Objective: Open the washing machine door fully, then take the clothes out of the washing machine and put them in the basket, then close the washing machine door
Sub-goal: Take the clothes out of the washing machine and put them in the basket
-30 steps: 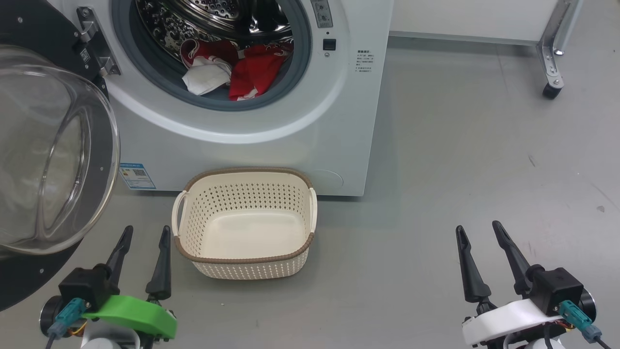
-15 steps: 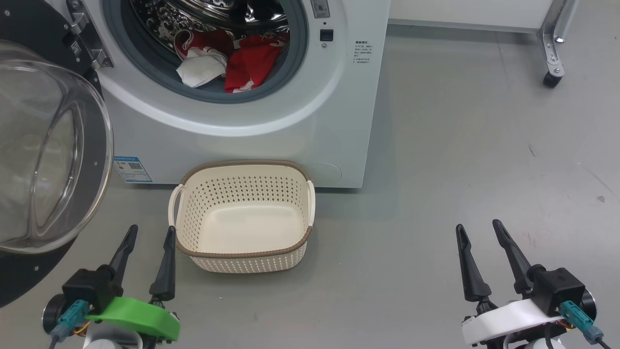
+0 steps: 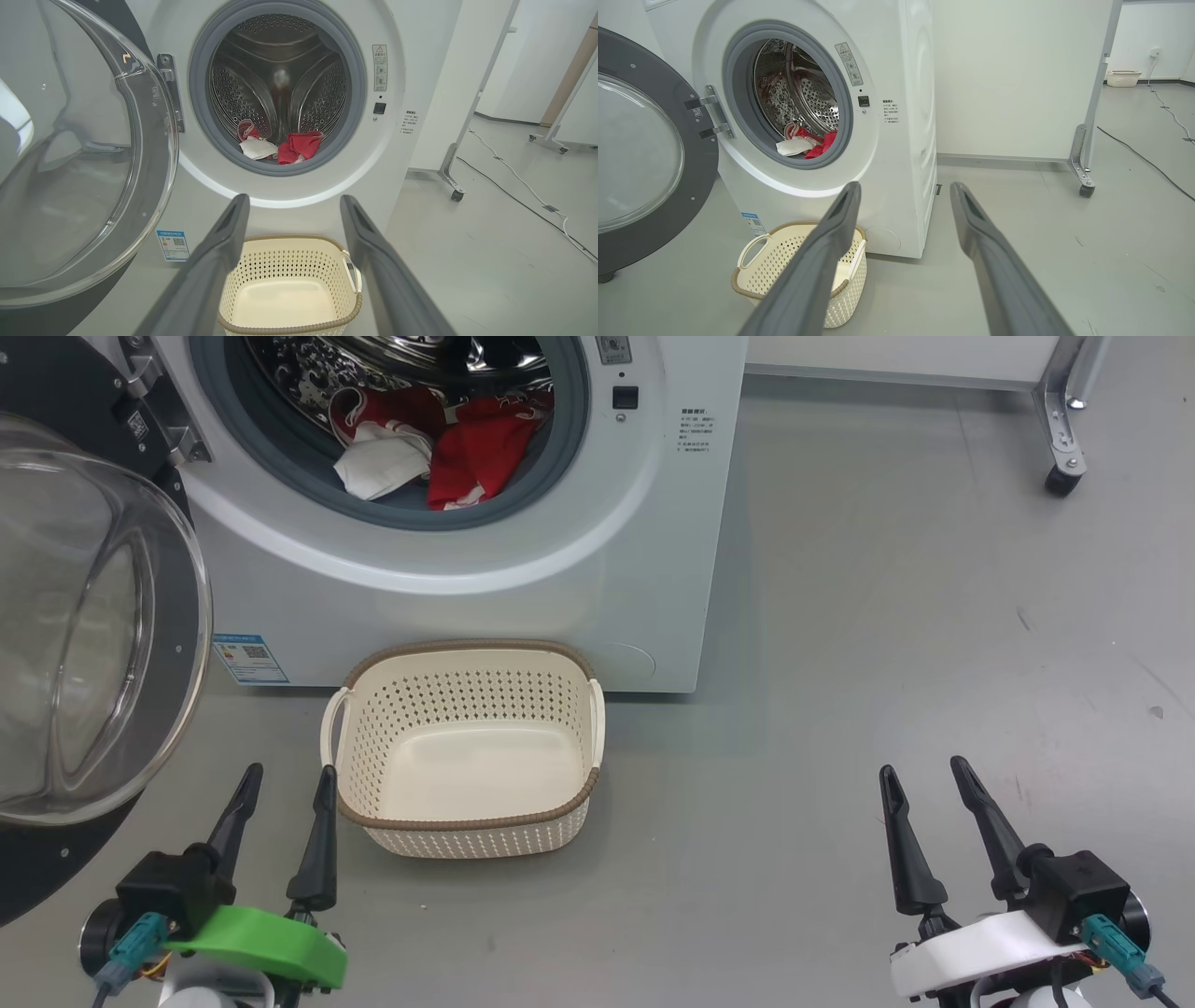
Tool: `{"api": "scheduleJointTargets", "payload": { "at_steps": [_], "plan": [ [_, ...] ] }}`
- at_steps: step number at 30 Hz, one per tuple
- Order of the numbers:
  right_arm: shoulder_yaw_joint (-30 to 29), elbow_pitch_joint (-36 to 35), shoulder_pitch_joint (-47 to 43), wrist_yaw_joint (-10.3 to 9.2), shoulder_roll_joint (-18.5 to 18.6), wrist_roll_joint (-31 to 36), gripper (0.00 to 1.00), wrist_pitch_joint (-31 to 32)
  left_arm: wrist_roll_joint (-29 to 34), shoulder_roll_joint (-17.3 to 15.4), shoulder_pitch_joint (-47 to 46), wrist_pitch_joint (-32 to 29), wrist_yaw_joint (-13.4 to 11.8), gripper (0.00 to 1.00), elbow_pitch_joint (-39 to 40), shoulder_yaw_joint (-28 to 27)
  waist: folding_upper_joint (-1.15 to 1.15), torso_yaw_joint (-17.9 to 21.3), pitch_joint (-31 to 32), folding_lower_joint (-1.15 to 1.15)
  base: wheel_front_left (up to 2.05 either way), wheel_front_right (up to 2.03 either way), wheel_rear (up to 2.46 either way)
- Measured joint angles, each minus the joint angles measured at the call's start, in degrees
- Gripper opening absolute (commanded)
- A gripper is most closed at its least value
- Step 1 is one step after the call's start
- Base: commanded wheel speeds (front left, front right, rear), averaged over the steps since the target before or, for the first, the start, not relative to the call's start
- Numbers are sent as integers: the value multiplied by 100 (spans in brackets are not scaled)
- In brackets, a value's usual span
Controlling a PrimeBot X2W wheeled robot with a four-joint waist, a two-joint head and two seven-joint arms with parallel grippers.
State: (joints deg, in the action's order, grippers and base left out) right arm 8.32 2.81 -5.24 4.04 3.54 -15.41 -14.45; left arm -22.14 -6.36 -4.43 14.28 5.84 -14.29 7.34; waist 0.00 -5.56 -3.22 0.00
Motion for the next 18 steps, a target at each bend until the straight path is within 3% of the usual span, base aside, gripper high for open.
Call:
{"api": "scheduleJointTargets", "payload": {
  "at_steps": [18],
  "plan": [
    [3,2,1,12,-12,53,100,0,-201,109,38,0,14,100,31,7,0,-39,-6,0,4,-4,0]
  ]
}}
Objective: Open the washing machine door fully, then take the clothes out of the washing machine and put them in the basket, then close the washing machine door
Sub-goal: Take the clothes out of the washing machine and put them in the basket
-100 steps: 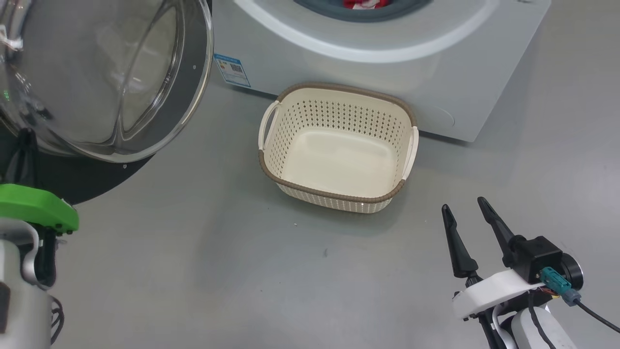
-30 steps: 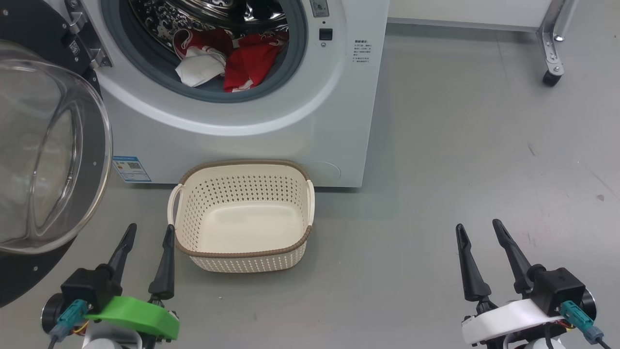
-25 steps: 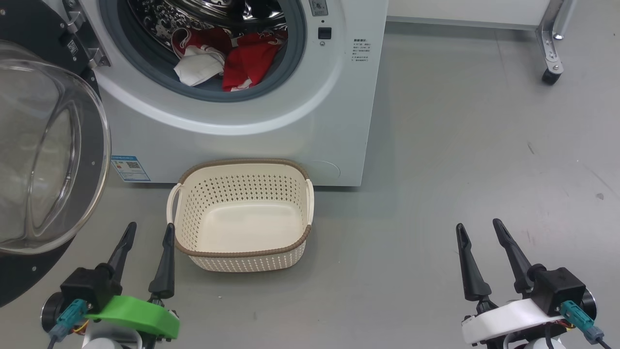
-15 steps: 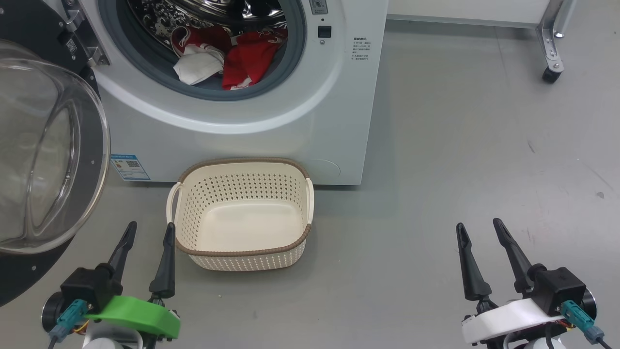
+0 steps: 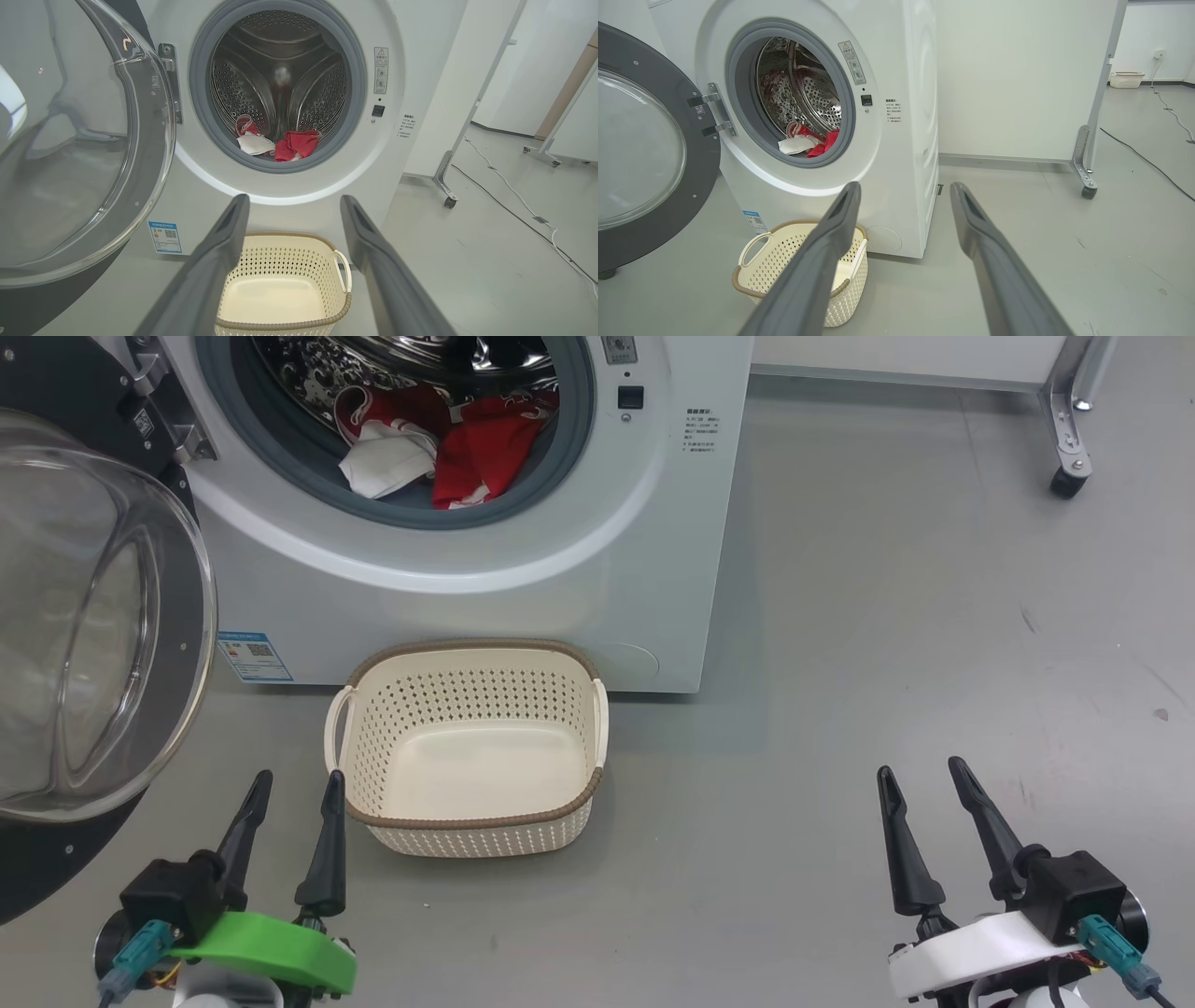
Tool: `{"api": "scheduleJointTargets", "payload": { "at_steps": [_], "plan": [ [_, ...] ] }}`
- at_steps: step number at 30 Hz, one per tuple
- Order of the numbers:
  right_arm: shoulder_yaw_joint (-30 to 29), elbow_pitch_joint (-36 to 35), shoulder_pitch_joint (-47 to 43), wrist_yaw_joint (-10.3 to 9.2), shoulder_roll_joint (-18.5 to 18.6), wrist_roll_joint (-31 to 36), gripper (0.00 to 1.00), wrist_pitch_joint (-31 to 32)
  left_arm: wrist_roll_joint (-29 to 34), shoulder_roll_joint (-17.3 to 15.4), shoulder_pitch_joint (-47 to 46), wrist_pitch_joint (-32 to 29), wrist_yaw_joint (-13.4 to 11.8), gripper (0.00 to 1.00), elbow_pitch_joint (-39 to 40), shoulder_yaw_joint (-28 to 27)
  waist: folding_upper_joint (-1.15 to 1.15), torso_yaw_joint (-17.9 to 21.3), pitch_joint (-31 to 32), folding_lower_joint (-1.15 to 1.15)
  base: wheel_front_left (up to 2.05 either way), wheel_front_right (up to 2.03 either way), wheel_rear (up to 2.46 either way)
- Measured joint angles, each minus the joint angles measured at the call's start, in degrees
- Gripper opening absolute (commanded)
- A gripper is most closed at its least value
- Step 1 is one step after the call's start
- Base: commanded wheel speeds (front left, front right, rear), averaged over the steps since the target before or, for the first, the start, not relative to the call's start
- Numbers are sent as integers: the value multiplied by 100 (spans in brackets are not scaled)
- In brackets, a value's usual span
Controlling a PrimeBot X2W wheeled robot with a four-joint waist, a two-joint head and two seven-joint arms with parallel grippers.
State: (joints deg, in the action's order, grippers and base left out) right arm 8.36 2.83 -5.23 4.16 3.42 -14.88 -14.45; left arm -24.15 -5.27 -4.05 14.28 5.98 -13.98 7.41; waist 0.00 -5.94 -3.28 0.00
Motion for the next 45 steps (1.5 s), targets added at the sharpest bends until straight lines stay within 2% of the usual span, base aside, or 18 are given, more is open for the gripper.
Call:
{"api": "scheduleJointTargets", "payload": {
  "at_steps": [17,45],
  "plan": [
    [1,29,-1,26,-21,7,100,0,-137,5,65,0,44,100,22,-8,0,-29,35,0,59,-59,0],
    [35,111,-3,49,-45,41,100,0,123,-69,80,0,36,100,104,21,0,-125,116,0,119,-119,0]
  ]
}}
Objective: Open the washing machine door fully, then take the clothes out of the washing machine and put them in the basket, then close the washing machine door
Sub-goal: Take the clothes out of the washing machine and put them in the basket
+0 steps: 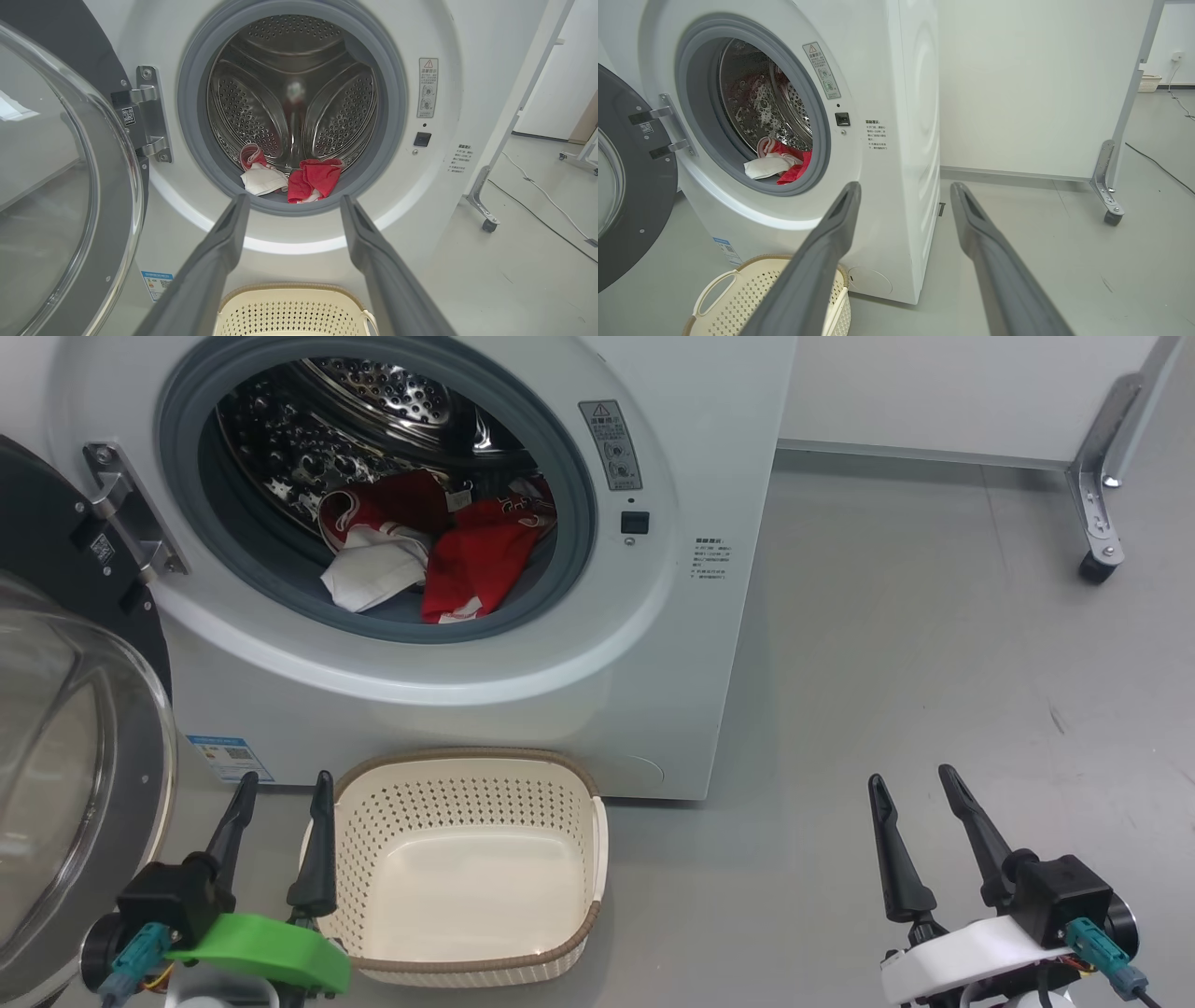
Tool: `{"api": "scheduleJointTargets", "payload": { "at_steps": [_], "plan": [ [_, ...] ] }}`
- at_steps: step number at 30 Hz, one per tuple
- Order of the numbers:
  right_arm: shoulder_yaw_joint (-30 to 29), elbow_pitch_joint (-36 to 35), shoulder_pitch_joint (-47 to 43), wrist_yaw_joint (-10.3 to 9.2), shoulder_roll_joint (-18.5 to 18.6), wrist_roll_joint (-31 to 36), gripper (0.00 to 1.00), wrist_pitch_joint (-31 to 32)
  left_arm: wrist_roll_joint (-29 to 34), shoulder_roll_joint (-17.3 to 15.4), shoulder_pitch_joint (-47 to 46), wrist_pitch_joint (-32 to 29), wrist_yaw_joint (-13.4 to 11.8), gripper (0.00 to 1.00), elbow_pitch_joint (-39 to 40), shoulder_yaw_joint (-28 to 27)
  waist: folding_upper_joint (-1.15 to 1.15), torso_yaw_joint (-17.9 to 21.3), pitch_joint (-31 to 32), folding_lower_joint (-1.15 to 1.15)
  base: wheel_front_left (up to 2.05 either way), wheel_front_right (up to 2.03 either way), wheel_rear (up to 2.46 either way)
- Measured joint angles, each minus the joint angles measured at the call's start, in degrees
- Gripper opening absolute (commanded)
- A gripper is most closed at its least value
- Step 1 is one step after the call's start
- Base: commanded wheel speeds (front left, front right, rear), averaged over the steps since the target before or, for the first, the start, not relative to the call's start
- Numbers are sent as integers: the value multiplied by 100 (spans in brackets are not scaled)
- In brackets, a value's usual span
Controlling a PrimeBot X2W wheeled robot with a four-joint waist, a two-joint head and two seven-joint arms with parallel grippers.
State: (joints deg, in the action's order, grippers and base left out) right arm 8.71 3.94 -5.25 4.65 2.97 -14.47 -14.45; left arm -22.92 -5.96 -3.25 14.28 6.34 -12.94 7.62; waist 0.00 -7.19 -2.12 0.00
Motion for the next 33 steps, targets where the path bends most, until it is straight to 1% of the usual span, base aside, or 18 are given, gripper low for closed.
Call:
{"api": "scheduleJointTargets", "payload": {
  "at_steps": [3,15,33],
  "plan": [
    [14,12,0,26,-7,0,100,0,1,1,10,0,0,100,1,5,0,8,-6,0,79,-79,0],
    [15,18,0,32,-15,9,100,0,43,5,27,0,0,100,10,57,0,58,-17,0,50,-50,0],
    [-13,16,-1,32,-19,9,100,0,86,8,28,0,0,100,9,56,0,68,-72,0,5,-5,0]
  ]
}}
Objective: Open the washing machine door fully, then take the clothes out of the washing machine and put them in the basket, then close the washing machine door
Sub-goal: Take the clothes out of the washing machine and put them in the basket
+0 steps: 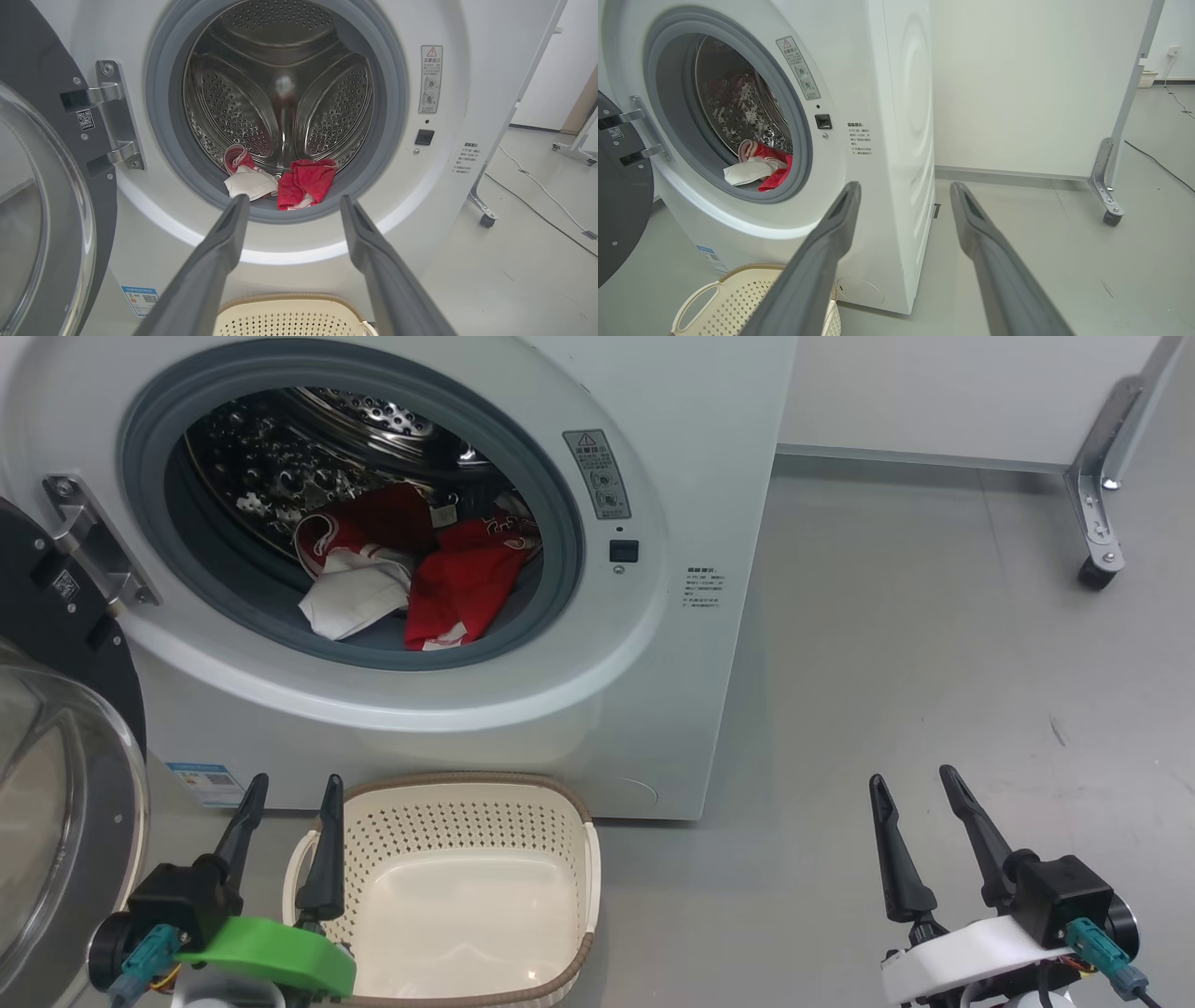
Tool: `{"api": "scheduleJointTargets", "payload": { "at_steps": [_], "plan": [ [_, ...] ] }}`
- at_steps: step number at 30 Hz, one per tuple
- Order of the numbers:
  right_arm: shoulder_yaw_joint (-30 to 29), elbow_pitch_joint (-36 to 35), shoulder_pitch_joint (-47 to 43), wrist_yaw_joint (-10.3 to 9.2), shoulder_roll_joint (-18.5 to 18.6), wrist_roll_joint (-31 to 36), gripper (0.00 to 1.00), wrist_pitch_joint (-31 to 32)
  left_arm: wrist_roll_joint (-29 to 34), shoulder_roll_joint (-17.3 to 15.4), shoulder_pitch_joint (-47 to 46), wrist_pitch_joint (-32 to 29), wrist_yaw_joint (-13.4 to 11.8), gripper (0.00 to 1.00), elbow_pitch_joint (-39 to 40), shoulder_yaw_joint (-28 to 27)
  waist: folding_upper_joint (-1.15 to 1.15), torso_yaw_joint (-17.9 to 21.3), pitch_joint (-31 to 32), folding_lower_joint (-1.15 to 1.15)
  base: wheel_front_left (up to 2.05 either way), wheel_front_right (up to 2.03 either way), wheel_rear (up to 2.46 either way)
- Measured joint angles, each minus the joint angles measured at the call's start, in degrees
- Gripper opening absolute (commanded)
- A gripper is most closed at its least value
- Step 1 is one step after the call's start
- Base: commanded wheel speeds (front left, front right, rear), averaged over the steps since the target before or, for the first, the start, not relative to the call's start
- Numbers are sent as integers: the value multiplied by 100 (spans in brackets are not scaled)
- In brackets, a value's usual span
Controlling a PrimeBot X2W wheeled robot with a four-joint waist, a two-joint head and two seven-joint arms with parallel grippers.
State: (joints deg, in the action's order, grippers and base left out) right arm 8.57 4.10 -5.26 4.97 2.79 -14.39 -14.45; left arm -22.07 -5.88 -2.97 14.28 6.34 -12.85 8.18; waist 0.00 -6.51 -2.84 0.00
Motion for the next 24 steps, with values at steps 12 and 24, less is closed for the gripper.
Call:
{"api": "scheduleJointTargets", "payload": {
  "at_steps": [12,24],
  "plan": [
    [19,-21,1,1,-8,9,100,0,177,-33,0,0,-111,100,4,-67,0,9,-68,0,0,0,0],
    [159,-214,15,0,-18,127,100,0,252,-188,-44,-10,-209,100,158,-118,0,147,-586,0,0,0,0]
  ]
}}
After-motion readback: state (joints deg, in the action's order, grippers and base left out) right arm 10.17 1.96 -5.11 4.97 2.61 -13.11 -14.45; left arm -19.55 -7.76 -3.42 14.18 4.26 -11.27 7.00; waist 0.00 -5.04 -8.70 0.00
